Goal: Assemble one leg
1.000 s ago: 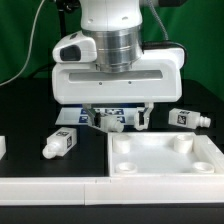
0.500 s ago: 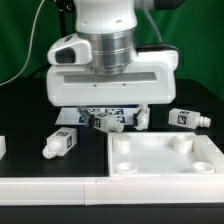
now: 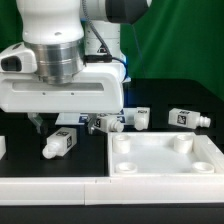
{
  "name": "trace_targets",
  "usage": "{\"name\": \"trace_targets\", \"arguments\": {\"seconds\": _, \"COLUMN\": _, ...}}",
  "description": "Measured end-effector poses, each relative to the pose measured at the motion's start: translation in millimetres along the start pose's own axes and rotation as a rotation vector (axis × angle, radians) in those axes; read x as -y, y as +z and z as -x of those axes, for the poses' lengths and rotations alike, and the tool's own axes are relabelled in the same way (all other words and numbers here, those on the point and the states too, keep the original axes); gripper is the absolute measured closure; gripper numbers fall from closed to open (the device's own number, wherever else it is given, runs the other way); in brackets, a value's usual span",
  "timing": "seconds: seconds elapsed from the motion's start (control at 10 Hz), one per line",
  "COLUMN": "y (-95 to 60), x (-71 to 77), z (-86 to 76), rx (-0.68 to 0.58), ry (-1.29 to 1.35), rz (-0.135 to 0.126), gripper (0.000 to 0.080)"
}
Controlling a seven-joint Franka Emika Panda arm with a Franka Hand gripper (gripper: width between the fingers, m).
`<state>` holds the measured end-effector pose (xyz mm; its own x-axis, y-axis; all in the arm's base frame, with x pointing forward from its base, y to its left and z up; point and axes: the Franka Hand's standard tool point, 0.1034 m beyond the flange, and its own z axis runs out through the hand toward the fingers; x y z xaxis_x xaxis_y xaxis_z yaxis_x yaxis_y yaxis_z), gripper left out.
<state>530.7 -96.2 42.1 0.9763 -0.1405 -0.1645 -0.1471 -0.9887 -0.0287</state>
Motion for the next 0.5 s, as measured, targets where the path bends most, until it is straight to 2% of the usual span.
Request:
{"name": "trace_targets", "arguments": {"seconds": 0.3, "y": 0.5, "x": 0.9, "z": 0.4, "rx": 0.001, "ry": -0.002, "rz": 0.0, "gripper": 0.015}}
{"name": "trace_targets", "arguments": {"seconds": 0.4, "y": 1.4, "x": -1.5, "z": 0.2, "rx": -0.004, "ry": 0.028, "rz": -0.004, "gripper": 0.015}}
{"name": "trace_targets", "arguments": {"seconds": 0.5, "y": 5.3, "x": -11.0, "z": 1.2, "rx": -0.027, "ry": 0.105, "rz": -0.014, "gripper": 0.015}}
